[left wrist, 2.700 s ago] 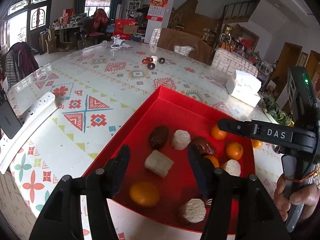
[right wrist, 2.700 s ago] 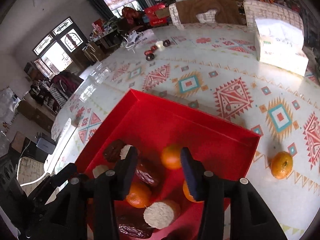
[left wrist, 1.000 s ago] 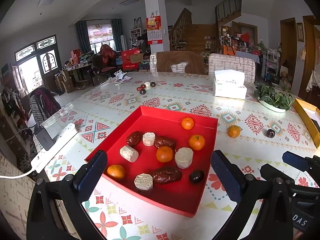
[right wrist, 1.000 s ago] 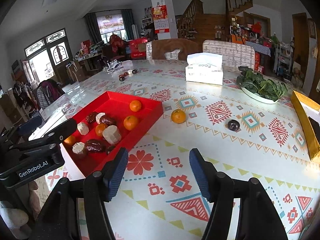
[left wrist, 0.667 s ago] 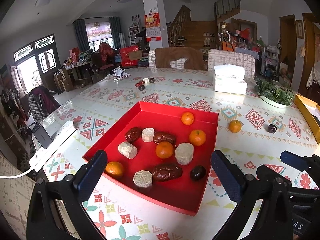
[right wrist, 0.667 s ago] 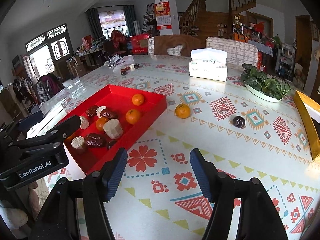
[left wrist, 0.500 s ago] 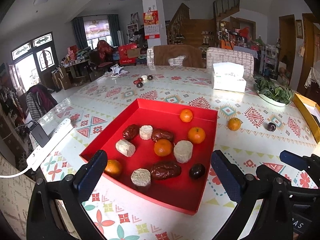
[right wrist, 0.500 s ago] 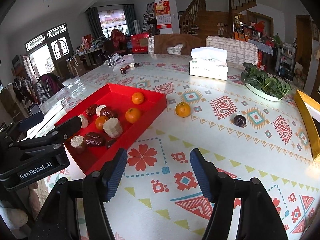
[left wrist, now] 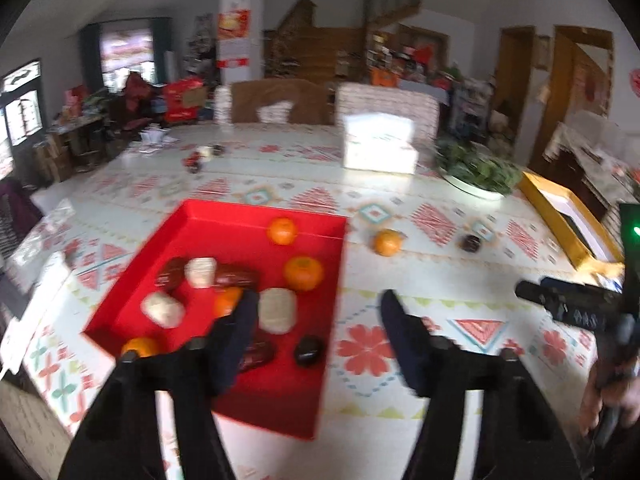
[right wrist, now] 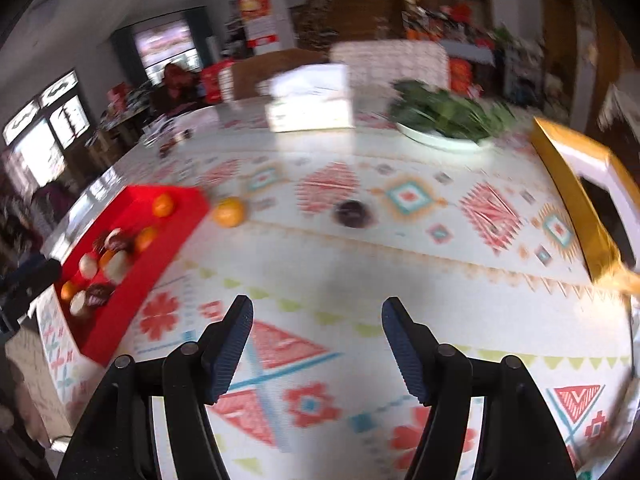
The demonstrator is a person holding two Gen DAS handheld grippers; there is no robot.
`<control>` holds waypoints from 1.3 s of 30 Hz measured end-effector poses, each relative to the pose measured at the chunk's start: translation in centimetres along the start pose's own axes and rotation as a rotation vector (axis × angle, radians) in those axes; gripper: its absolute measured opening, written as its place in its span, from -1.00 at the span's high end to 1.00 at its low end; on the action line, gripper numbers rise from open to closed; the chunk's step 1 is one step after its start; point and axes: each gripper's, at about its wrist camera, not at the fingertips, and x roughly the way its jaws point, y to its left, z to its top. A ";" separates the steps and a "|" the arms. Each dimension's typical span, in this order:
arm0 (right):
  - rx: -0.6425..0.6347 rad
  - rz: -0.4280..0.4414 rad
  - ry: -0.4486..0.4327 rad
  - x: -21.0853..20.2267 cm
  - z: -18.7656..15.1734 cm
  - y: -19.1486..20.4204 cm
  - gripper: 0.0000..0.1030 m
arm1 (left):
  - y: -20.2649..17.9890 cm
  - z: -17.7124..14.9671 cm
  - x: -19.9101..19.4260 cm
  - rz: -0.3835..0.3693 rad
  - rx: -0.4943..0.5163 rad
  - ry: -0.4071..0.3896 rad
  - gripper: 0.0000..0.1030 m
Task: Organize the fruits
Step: 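Grasp the last orange with the left tool while the right tool grasps the dark plum, then carry the orange and plum into the red tray and open both tools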
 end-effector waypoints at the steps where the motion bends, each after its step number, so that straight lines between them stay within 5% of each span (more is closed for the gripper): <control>1: 0.027 0.002 0.009 0.1 0.2 -1.1 -0.39 | -0.5 0.3 0.5 -0.030 0.008 0.011 -0.08; 6: 0.095 -0.013 0.040 1.9 2.1 -4.3 -0.39 | -3.1 2.6 3.6 -0.127 0.069 0.029 -0.08; 15: 0.089 0.021 0.065 6.9 6.1 -3.8 -0.37 | -6.8 6.2 12.8 -0.129 0.204 0.153 -0.08; 22: 0.048 0.033 0.090 9.5 7.1 -2.9 -0.28 | -7.4 6.1 17.5 -0.129 0.218 0.252 -0.07; 25: 0.012 0.023 0.085 9.8 7.3 -2.4 -0.25 | -7.7 5.8 18.2 -0.115 0.240 0.274 0.37; 32: -0.058 -0.029 0.075 10.4 7.2 -1.1 0.39 | -8.0 5.4 17.5 -0.106 0.247 0.254 0.38; 39: -0.017 -0.007 0.070 9.5 7.1 -1.4 0.43 | -6.7 5.0 15.0 -0.161 0.163 0.236 0.38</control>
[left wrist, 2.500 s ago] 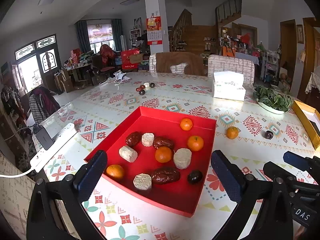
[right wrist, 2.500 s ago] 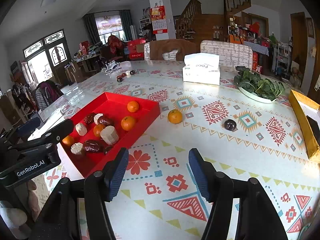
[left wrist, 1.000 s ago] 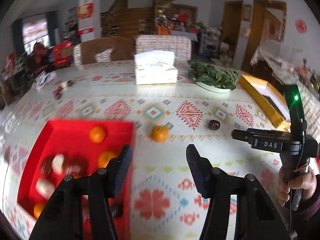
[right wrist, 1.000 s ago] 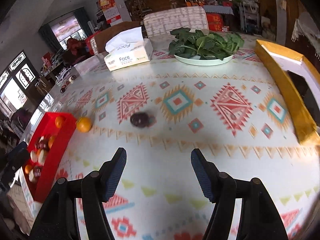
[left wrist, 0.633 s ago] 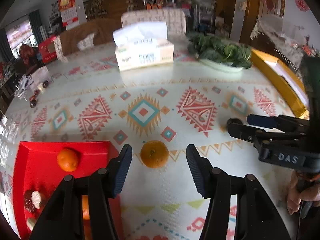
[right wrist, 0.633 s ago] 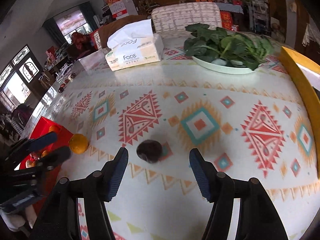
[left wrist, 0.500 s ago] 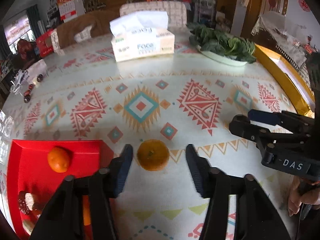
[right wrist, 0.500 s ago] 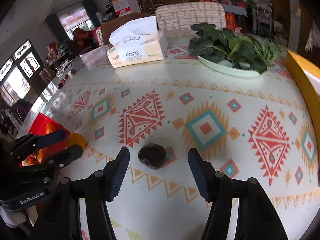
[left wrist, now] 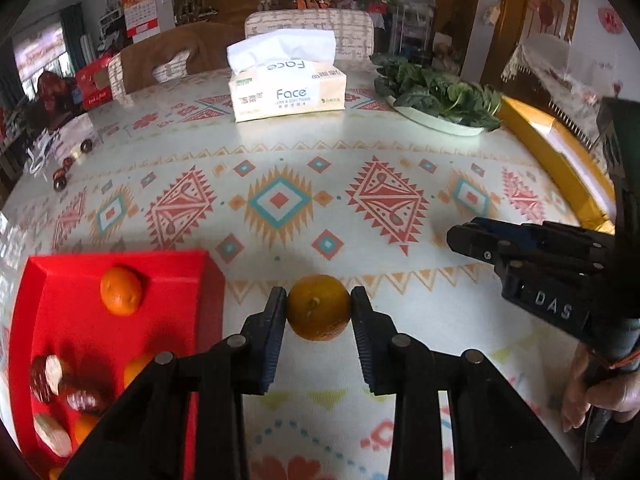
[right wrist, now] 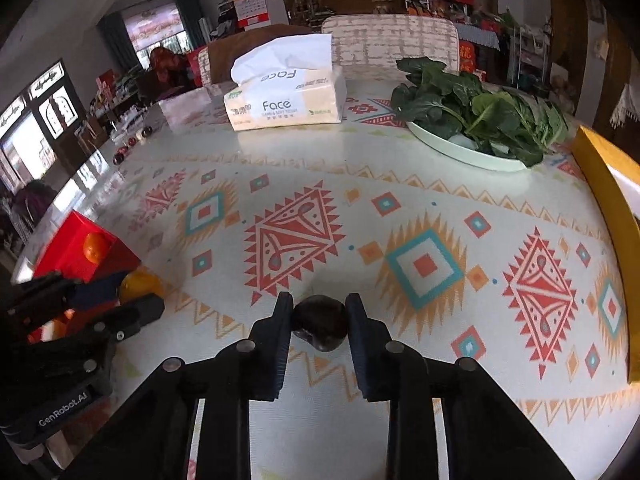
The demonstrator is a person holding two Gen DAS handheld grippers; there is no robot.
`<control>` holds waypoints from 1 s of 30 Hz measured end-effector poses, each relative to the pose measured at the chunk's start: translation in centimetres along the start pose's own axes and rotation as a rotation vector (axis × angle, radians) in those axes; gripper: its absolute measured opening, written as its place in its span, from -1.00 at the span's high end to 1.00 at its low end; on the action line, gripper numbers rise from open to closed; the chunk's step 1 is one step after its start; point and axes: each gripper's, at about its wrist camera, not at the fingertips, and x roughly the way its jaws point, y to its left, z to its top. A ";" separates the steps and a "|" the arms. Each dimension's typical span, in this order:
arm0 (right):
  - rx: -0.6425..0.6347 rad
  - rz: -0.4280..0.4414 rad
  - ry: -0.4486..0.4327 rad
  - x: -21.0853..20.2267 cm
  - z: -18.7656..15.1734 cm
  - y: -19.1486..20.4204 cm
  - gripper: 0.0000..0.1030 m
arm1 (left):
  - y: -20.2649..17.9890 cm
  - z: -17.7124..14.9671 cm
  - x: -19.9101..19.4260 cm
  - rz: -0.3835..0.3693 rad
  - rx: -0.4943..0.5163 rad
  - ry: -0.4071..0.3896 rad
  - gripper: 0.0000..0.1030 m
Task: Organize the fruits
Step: 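Carry the orange and plum into the red tray and open both tools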
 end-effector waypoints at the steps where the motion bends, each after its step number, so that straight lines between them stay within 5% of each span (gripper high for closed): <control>1: 0.009 0.007 -0.003 -0.4 -0.1 -0.1 0.43 | 0.2 -0.2 -0.4 -0.012 -0.015 -0.005 0.38; 8: 0.010 0.060 -0.036 -3.8 -0.5 2.0 0.43 | 4.1 -2.8 -6.5 -0.093 -0.181 -0.102 0.38; 15: -0.072 0.163 -0.049 -6.2 -1.3 8.4 0.43 | 10.7 -5.7 -11.4 0.002 -0.296 -0.178 0.38; 21: -0.157 0.265 -0.008 -6.0 -2.4 15.1 0.43 | 16.4 -7.0 -11.6 0.085 -0.367 -0.159 0.38; 30: -0.249 0.348 0.088 -3.1 -4.7 22.1 0.42 | 20.8 -7.0 -9.3 0.110 -0.400 -0.111 0.38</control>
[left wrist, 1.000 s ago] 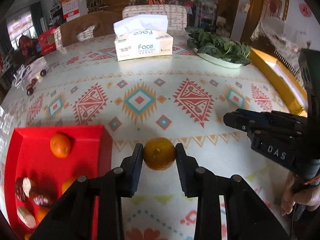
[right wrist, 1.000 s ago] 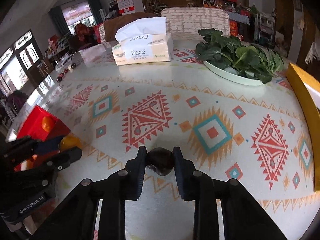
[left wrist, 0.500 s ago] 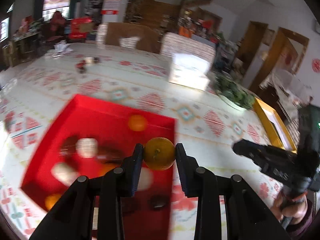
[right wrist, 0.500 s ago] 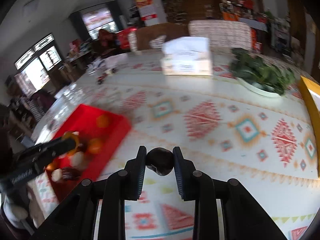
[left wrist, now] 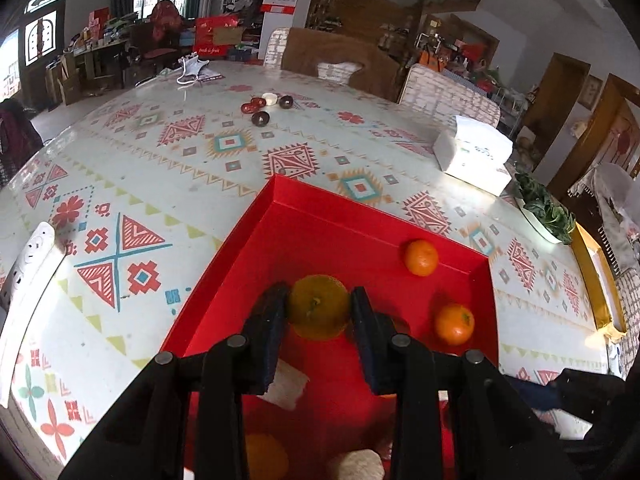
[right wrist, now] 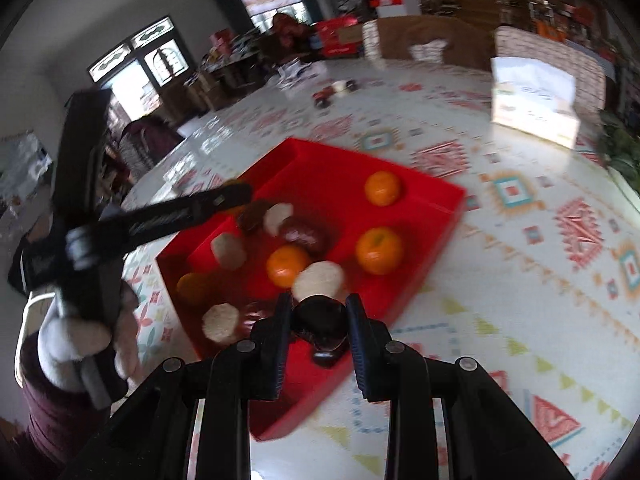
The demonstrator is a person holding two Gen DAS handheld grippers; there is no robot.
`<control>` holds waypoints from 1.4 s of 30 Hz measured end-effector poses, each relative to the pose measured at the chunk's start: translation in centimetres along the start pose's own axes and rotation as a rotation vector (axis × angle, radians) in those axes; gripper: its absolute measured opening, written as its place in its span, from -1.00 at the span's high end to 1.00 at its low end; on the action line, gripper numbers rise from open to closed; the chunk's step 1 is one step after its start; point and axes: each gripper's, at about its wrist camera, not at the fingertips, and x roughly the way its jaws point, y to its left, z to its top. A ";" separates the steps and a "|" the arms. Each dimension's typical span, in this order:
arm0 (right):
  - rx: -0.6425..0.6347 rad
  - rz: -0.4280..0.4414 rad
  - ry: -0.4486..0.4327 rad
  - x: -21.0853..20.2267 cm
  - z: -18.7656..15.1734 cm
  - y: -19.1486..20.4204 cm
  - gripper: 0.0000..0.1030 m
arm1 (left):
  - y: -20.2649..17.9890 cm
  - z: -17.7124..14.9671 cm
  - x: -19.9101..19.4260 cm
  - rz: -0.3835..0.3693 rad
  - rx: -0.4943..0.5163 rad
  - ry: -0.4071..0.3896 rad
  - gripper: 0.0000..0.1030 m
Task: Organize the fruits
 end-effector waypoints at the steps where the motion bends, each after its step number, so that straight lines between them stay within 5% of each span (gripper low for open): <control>1: -0.008 0.000 0.005 0.4 0.1 0.4 0.42 | 0.0 0.0 0.2 0.000 0.000 0.003 0.38; 16: 0.004 -0.105 -0.033 4.8 5.3 -0.7 0.38 | 0.3 -0.9 0.9 -0.039 -0.020 0.038 0.37; 20: 0.052 -0.078 -0.064 4.1 5.7 -1.5 0.00 | 0.1 -1.6 0.0 -0.051 -0.019 0.024 0.37; 23: 0.068 -0.071 -0.090 3.1 5.7 -2.0 -0.01 | -0.2 -2.0 -1.0 -0.043 -0.020 -0.001 0.06; 31: 0.100 -0.084 -0.154 -0.6 4.3 -2.6 -0.04 | -1.4 -3.0 -6.5 0.107 -0.025 -0.199 -0.62; 42: 0.042 -0.174 -0.206 -5.5 -0.7 -2.3 -0.17 | -7.4 -7.2 -15.1 0.413 0.015 -0.558 -1.00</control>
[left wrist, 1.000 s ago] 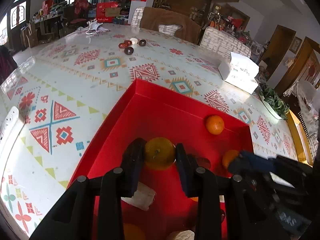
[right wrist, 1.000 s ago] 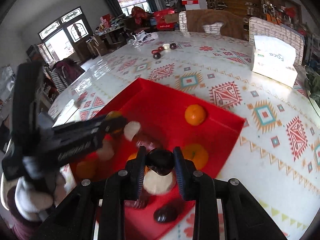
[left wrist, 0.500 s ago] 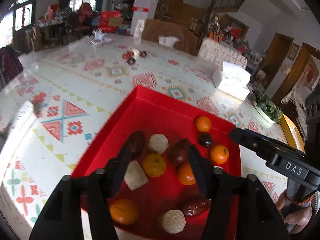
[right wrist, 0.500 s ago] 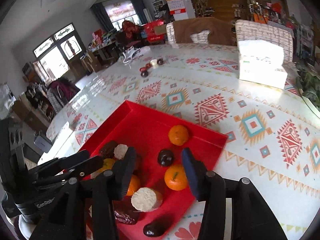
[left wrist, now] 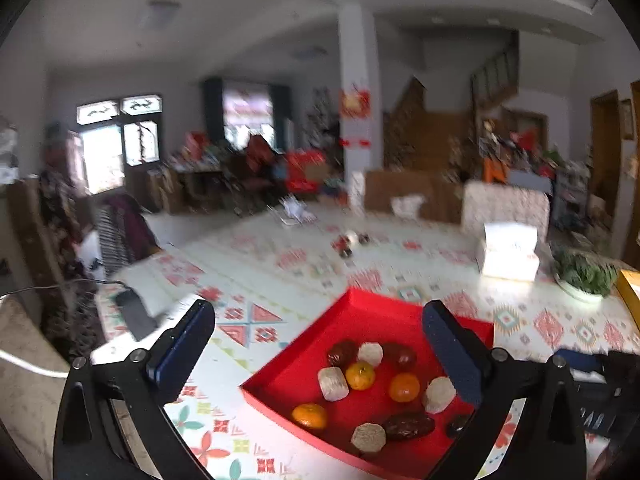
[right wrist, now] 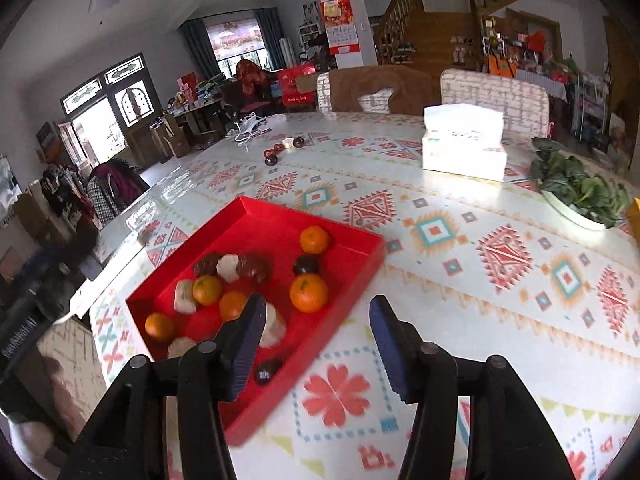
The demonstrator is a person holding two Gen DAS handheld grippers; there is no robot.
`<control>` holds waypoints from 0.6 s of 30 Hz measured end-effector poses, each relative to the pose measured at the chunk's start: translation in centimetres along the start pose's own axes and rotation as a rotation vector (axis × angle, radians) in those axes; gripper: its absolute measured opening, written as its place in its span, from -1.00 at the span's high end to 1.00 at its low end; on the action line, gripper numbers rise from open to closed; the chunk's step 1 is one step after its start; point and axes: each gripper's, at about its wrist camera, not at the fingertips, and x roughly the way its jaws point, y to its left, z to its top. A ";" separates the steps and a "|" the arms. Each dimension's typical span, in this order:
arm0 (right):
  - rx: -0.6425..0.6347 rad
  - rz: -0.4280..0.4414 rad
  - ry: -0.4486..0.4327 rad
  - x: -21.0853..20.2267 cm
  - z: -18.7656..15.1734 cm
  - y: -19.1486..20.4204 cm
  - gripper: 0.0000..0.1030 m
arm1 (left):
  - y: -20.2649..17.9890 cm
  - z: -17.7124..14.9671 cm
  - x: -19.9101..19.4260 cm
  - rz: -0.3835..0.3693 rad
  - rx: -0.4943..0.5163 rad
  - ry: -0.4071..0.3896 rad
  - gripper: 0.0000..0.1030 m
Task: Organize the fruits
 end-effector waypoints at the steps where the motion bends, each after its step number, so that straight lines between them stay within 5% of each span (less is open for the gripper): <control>1: -0.009 -0.007 -0.008 -0.6 -0.5 0.0 -0.20 | -0.2 -0.1 -0.8 0.011 -0.012 -0.008 -1.00; 6: -0.022 -0.005 -0.027 -2.9 -3.3 0.1 -0.29 | -1.5 -1.6 -3.3 0.054 -0.065 -0.035 -1.00; 18: -0.057 -0.019 0.001 -4.5 -7.3 0.4 -0.40 | -4.3 -4.4 -2.1 -0.044 0.006 0.170 -1.00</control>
